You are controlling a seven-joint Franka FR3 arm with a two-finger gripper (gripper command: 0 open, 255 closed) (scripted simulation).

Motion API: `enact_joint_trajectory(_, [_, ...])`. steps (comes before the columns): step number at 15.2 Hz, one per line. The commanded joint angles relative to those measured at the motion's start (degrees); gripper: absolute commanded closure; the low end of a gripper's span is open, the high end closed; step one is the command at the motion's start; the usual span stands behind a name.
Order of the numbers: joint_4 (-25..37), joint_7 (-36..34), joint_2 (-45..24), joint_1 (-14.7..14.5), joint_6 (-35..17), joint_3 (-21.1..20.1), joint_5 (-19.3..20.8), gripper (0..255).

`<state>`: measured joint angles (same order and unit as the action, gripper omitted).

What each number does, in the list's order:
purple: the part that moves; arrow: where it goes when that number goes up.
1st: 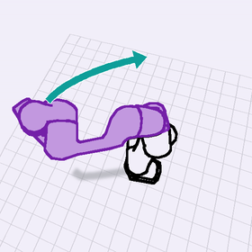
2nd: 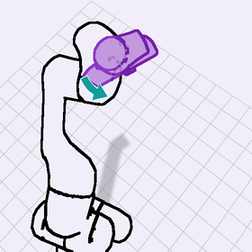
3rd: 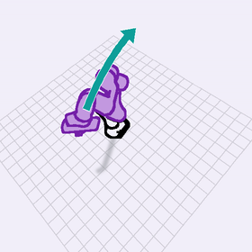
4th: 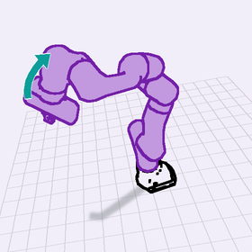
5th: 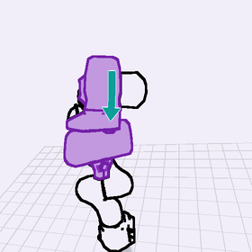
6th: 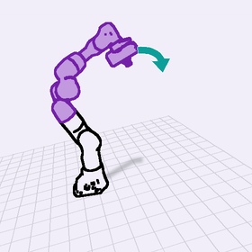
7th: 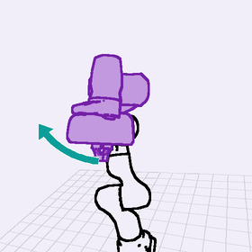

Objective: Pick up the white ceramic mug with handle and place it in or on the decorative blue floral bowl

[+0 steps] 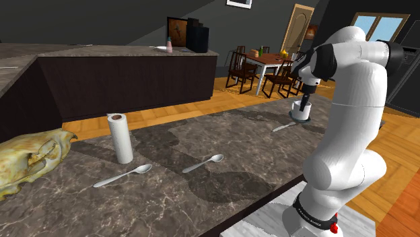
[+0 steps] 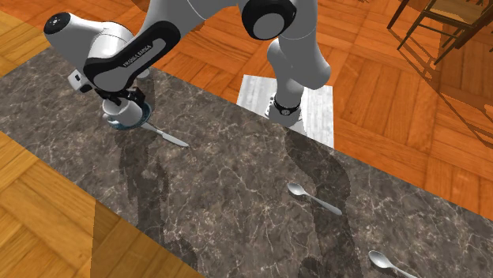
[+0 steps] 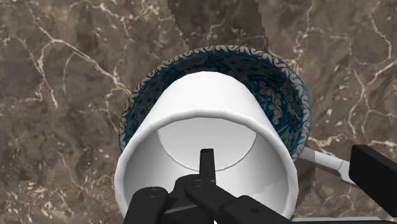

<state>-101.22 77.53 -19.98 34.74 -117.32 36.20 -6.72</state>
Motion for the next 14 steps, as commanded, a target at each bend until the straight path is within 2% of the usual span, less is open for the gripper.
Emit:
enact_joint_trajectory(1, [0.0,0.0,0.0,0.0,0.0,0.0,0.0,0])
enact_joint_trajectory(2, [0.0,0.0,0.0,0.0,0.0,0.0,0.0,0])
enact_joint_trajectory(6, [4.7,-1.0,2.2,-0.7,6.5,0.6,1.5,0])
enact_joint_trajectory(14, [4.7,-1.0,2.2,-0.7,6.5,0.6,1.5,0])
